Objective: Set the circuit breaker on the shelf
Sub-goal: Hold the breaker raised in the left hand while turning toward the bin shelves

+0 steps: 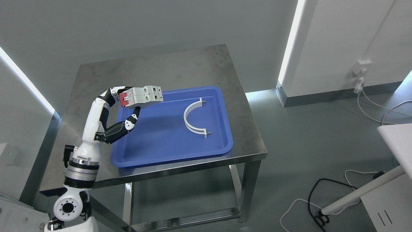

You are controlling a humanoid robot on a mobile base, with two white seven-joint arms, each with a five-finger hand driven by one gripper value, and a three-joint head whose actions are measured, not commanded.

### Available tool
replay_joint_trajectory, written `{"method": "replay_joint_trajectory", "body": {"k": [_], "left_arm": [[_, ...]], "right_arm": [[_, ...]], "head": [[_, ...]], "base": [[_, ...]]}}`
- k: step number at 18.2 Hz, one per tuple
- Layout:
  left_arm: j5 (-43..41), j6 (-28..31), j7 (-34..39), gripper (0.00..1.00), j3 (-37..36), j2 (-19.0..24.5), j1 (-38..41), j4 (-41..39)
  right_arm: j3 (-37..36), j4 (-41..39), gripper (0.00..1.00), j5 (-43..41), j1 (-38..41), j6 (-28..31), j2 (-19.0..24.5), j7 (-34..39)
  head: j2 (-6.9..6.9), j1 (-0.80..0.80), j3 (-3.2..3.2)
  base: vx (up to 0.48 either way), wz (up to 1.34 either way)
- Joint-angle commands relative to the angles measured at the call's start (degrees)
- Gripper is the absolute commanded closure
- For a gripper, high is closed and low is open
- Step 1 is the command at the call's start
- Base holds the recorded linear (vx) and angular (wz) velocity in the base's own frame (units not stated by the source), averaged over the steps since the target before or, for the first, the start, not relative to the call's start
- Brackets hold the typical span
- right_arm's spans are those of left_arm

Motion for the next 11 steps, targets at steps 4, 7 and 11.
{"method": "replay_joint_trajectory", "body": {"k": [4, 7, 11], "left_arm": [[0.6, -0.4, 0.0, 0.86, -0.3, 0.2, 0.6, -2.3], [0.6, -0.4, 0.0, 0.86, -1.5, 0.2, 0.1, -2.3], [0.6, -0.2, 0.0, 0.86, -1.5, 0.2, 0.0, -2.3]], "right_arm": [[0.0, 0.0, 0.0, 0.0, 1.0, -1.6, -1.0, 0.0], [0.0, 0.0, 0.0, 0.0, 1.0, -1.6, -1.0, 0.0], [0.0, 0.0, 0.0, -0.1, 1.0, -1.6, -1.0, 0.0]], "head": [[0.0, 0.0, 0.0], [0.0, 0.0, 0.0], [0.0, 0.0, 0.0]], "base": [[0.0, 0.0], [0.0, 0.0], [0.0, 0.0]]}}
